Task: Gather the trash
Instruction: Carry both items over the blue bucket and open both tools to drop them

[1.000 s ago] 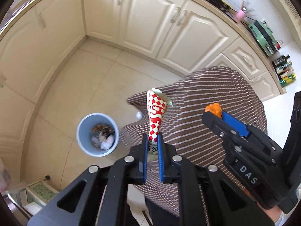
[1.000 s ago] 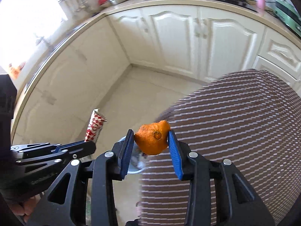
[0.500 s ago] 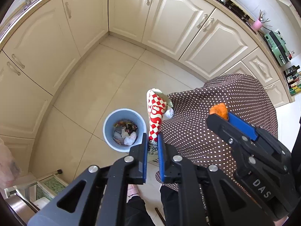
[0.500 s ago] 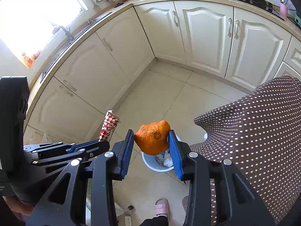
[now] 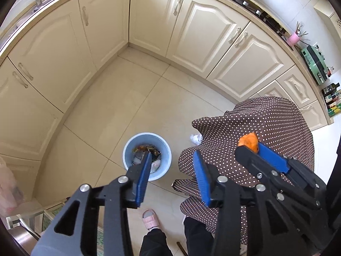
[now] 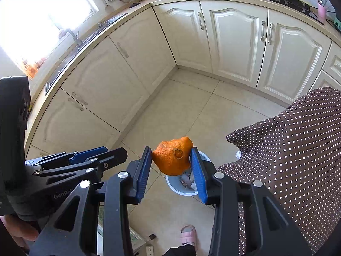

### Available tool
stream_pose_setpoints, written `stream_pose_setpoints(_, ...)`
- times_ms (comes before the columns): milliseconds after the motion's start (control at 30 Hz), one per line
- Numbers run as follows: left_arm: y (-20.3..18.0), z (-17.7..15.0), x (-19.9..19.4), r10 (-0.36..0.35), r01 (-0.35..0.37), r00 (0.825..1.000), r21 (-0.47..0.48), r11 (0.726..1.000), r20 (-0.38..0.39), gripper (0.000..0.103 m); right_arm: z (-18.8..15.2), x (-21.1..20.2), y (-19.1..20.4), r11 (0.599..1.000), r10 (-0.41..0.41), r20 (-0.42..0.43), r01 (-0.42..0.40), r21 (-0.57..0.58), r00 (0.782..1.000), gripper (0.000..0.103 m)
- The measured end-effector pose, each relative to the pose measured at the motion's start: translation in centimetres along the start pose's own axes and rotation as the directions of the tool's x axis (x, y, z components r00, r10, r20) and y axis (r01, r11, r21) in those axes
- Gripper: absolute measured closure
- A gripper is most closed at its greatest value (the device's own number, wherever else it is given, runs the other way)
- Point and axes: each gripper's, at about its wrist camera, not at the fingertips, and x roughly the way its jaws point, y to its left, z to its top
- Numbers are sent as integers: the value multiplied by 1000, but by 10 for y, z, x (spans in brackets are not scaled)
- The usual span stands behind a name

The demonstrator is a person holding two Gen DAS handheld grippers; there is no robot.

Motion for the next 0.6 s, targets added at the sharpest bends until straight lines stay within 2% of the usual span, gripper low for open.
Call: stream_pose_setpoints(600, 47, -18, -25, 63, -60, 998, -65, 996, 31, 48, -1, 11, 20, 999, 10, -20, -11, -40, 1000, 67)
